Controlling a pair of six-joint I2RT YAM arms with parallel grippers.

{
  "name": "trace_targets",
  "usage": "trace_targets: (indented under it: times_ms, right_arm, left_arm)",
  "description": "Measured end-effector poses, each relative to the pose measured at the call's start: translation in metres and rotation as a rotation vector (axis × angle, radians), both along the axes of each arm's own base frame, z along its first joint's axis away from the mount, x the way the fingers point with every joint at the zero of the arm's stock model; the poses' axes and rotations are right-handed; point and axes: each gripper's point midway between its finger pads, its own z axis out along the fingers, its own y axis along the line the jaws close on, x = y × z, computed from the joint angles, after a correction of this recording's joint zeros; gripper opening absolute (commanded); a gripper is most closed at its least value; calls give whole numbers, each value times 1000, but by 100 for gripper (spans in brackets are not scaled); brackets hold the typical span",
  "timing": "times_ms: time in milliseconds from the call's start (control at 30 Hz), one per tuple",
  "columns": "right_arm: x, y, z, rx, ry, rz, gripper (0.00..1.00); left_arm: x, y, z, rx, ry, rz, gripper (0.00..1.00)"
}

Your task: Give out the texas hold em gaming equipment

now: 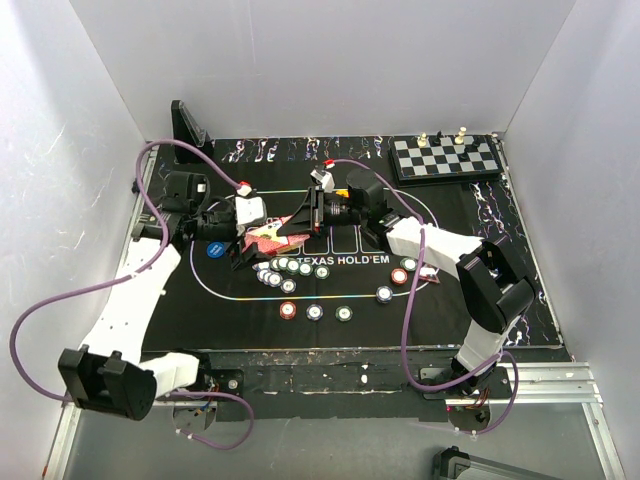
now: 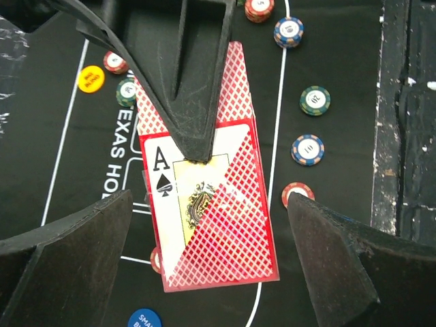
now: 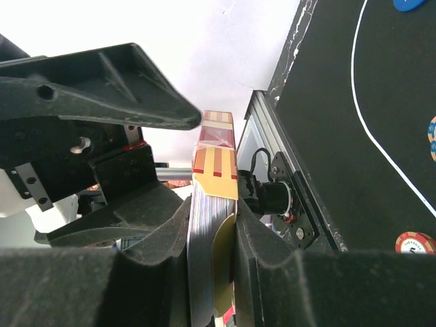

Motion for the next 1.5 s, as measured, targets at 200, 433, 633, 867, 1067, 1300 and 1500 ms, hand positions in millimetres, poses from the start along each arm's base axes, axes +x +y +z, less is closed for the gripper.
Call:
trace_targets:
  times_ms: [200, 433, 633, 867, 1067, 1300, 1500]
  right_arm:
    - [0, 1, 4, 8, -8, 8, 1]
    - [1, 2, 16, 31, -32, 13, 1]
    - [4, 4, 16, 44, -34, 12, 1]
    - [6, 7, 14, 58, -15, 12, 1]
    - [8, 8, 12, 59, -3, 5, 1]
    - [8, 10, 14, 66, -5, -4, 1]
    - [7, 11, 14, 65, -3, -1, 1]
  left_arm:
    - [11, -2, -23, 38, 47, -52, 98]
    - [13, -2, -28, 56, 67, -76, 81]
    - [11, -3, -22, 52, 60, -90, 74]
    - [12, -1, -26, 75, 34, -76, 73]
    - [17, 1, -29, 91, -21, -45, 74]
    - [22, -2, -25, 78, -35, -34, 84]
    - [20, -3, -17, 66, -57, -32, 77]
